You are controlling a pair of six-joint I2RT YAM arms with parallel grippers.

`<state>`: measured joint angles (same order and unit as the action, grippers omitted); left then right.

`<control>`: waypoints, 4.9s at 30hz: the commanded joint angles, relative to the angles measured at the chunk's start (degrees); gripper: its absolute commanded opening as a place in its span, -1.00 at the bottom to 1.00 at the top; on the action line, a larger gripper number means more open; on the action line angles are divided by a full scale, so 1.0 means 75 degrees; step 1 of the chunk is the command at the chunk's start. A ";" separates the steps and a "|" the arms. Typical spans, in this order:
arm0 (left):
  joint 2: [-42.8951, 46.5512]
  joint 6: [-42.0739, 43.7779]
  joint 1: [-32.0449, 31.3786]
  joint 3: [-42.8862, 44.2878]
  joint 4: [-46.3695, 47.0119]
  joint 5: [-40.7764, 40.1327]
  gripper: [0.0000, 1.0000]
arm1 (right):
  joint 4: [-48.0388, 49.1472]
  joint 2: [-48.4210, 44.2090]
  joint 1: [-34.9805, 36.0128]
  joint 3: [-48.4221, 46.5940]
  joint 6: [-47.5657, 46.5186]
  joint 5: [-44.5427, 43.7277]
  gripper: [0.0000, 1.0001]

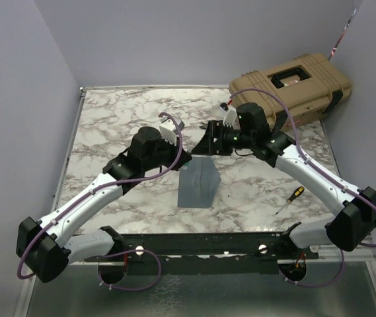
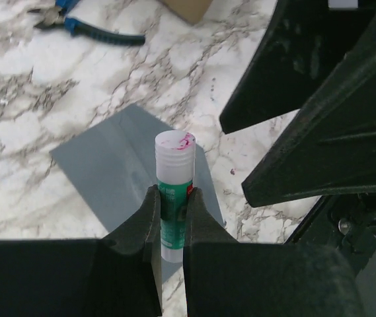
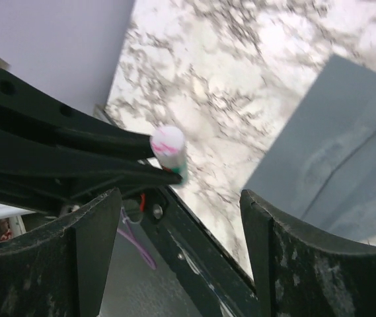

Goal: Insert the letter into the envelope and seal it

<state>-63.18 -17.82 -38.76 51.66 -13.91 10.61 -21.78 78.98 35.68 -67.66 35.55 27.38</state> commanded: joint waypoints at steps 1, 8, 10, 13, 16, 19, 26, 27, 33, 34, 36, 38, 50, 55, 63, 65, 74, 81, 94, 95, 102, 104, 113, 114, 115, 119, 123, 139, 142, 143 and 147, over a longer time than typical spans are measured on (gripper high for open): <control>-0.0260 0.1082 -0.0009 0.0474 0.0442 0.1203 -1.00 | -0.0354 -0.0077 0.0046 -0.0766 0.0087 0.0185 0.53; -0.0383 0.1368 -0.0007 0.0717 0.0513 0.1251 -1.00 | -0.1050 0.0500 0.0044 -0.1419 -0.0049 0.0106 0.19; -0.0368 0.1380 -0.0010 0.0709 0.0540 0.1234 -1.00 | -0.1074 0.0559 0.0047 -0.1410 -0.0055 0.0137 0.12; -0.0344 0.1390 0.0002 0.0694 0.0586 0.1253 -1.00 | -0.1085 0.0638 0.0041 -0.1403 -0.0134 0.0217 -0.01; -0.0336 0.1356 -0.0005 0.0685 0.0621 0.1337 -1.00 | -0.1118 0.0730 0.0047 -0.1443 -0.0235 0.0379 -0.03; -0.0341 0.1323 -0.0001 0.0671 0.0665 0.1493 -1.00 | -0.0983 0.0736 0.0047 -0.1362 -0.0230 0.0452 -0.06; -0.0251 0.1149 -0.0001 0.0641 0.0700 0.1465 -1.00 | -0.0788 0.0712 0.0046 -0.1314 -0.0084 0.0689 -0.90; -0.0251 0.1041 0.0000 0.0647 0.0701 0.1311 -1.00 | -0.0768 0.0648 0.0047 -0.1280 -0.0043 0.0677 -0.98; -0.0399 0.0559 0.0016 0.0695 0.0468 0.1090 0.24 | -0.0474 0.0236 -0.0132 -0.1055 0.0227 0.1072 -0.99; -0.0441 0.0550 0.0014 0.0694 0.0450 0.1207 0.26 | -0.0445 0.0187 -0.0154 -0.1025 0.0272 0.1118 -0.99; -0.0529 0.0538 0.0013 0.0685 0.0429 0.1450 0.23 | -0.0382 0.0120 -0.0184 -0.0999 0.0337 0.1228 -0.99; -0.0592 0.0588 0.0014 0.0671 0.0436 0.1658 -0.11 | -0.0363 0.0089 -0.0197 -0.0987 0.0377 0.1315 -0.99; -0.0073 0.0969 0.0021 0.0211 0.0330 0.2209 -1.00 | -0.0305 -0.0055 -0.0899 -0.1273 0.0167 0.2039 -0.99; 0.0187 0.0836 0.0021 -0.0206 0.0294 0.2834 -1.00 | -0.0642 0.0232 -0.1344 -0.2157 -0.0211 0.2551 -0.99; 0.0313 0.1113 0.0021 -0.0091 -0.0361 0.3517 -1.00 | -0.0418 0.0066 -0.1824 -0.2404 -0.0922 0.2971 -0.99; 0.0358 0.1143 0.0019 -0.0016 -0.0367 0.3294 -1.00 | -0.0639 0.0155 -0.1816 -0.2557 -0.1229 0.2803 -0.99; 0.0291 0.0921 0.0016 0.0376 -0.0234 0.2104 -1.00 | -0.1719 0.0179 -0.1325 -0.1278 -0.2453 -0.2169 -0.99; 0.0267 0.0306 0.0017 0.0240 0.0274 0.1629 -1.00 | -0.0942 0.0402 -0.0718 0.0375 -0.2162 -0.5345 -0.99; 0.0188 -0.0496 0.0021 -0.0119 0.0949 0.1708 -1.00 | 0.1836 0.1221 -0.0603 0.2238 -0.2363 -0.6310 -0.63; 0.0189 -0.0511 0.0018 -0.0125 0.0958 0.1722 -1.00 | 0.1993 0.1261 -0.0594 0.2318 -0.2323 -0.6337 -0.60; 0.0142 -0.0629 0.0013 -0.0173 0.1009 0.1784 -1.00 | 0.2727 0.1727 -0.0601 0.2638 -0.2200 -0.6448 -0.55; 0.0138 -0.0647 0.0017 -0.0184 0.1027 0.1778 -1.00 | 0.2829 0.1803 -0.0596 0.2742 -0.2144 -0.6457 -0.54; 0.0118 -0.0700 0.0015 -0.0300 0.1092 0.1712 -1.00 | 0.3325 0.2014 -0.0589 0.3140 -0.2067 -0.6202 -0.44; 0.0115 -0.0695 0.0013 -0.0302 0.1092 0.1714 -1.00 | 0.3297 0.2025 -0.0593 0.3138 -0.2043 -0.6166 -0.42; 0.0100 -0.0697 0.0012 -0.0302 0.1090 0.1714 -1.00 | 0.3281 0.2021 -0.0591 0.3166 -0.2021 -0.6143 -0.38; 0.0121 -0.0705 0.0016 -0.0331 0.1083 0.1672 -1.00 | 0.3183 0.1933 -0.0593 0.3222 -0.1956 -0.6060 -0.21; 0.0105 -0.0819 0.0021 -0.0206 0.1092 0.1627 -1.00 | 0.2920 0.1916 -0.0587 0.3058 -0.1927 -0.6028 -0.15; -0.0095 -0.2752 0.0012 0.0509 0.1187 -0.1151 -1.00 | 0.0023 -0.0687 -0.0588 0.1481 -0.1619 -0.4244 0.26; -0.0222 -0.3689 0.0019 0.0656 0.1298 -0.1899 -1.00 | 0.1084 -0.1268 -0.0587 0.1771 -0.1860 -0.1797 0.27; -0.0260 -0.4005 0.0016 0.0694 0.1335 -0.2096 -1.00 | 0.1405 -0.1410 -0.0561 0.1809 -0.1770 -0.1163 0.29; -0.0375 -0.4753 0.0014 0.0742 0.2022 -0.1953 -1.00 | 0.2597 -0.1657 -0.0310 0.1704 -0.1321 0.0144 0.33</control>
<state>-65.06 -43.42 -38.70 55.46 -4.73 0.80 -12.05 68.20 31.53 -54.85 23.81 10.52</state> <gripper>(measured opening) 0.204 0.660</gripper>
